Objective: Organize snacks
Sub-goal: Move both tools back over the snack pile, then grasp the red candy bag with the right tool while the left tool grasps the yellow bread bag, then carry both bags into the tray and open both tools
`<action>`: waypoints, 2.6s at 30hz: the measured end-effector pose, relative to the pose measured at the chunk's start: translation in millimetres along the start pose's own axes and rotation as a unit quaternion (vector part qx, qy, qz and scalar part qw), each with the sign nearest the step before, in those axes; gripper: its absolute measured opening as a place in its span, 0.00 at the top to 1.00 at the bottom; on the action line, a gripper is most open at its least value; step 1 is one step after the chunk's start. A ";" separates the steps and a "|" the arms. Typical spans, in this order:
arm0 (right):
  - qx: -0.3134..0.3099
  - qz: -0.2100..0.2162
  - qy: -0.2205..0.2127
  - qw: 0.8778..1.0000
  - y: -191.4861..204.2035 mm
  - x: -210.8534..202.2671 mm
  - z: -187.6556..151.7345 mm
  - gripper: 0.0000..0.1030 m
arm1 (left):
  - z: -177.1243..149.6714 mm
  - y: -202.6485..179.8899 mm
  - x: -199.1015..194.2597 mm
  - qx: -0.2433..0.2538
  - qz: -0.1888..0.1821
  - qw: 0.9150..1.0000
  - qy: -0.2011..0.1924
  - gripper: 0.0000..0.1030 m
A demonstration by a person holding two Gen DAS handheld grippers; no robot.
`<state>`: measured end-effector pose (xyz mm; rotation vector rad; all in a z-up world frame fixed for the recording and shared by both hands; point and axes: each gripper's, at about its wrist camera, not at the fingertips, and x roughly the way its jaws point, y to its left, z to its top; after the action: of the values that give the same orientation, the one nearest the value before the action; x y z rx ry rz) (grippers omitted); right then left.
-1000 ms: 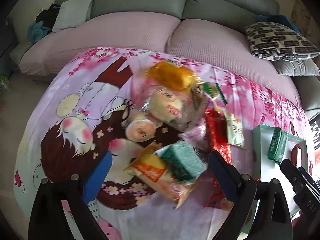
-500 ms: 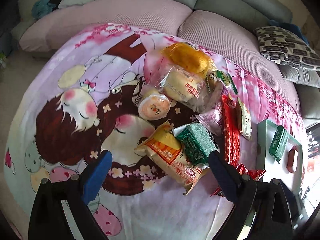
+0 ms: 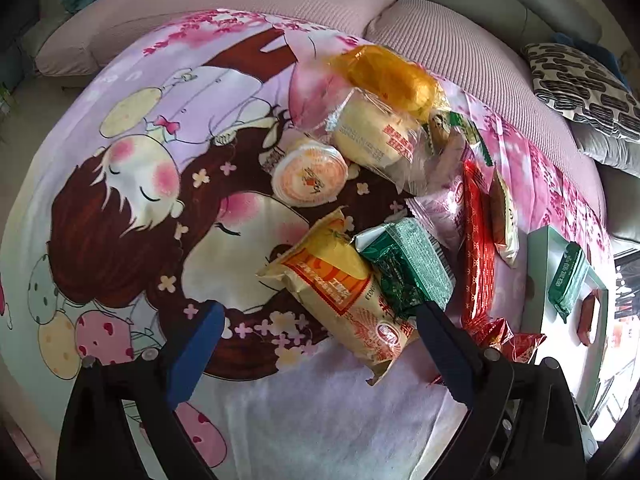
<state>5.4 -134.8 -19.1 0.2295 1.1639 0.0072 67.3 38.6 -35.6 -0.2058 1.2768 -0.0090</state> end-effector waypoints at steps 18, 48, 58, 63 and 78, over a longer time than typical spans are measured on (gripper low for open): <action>0.001 0.004 -0.003 1.000 0.8 11.3 3.4 0.39 | -2.8 -16.4 29.7 -0.011 -0.024 0.999 0.038 0.46; -0.002 -0.001 -0.042 0.999 3.4 -23.6 1.6 0.43 | -2.7 -2.4 -21.1 -0.047 -0.045 0.997 -0.041 0.70; 0.012 -0.005 -0.040 0.999 -4.0 -28.8 1.8 0.43 | -1.6 -8.1 -50.9 -0.031 -0.069 0.994 -0.079 0.70; 0.047 -0.025 -0.048 0.997 -27.8 -42.0 5.7 0.43 | -3.1 -31.1 -59.9 0.001 -0.091 0.992 -0.092 0.70; 0.231 -0.146 -0.085 0.958 -178.0 -99.4 -4.3 0.43 | -46.9 -163.7 -58.3 0.185 -0.187 0.963 -0.063 0.70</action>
<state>-58.2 -320.2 36.9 0.4597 1.0051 -0.5415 23.2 -122.0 32.8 -0.1203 1.0722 -0.5480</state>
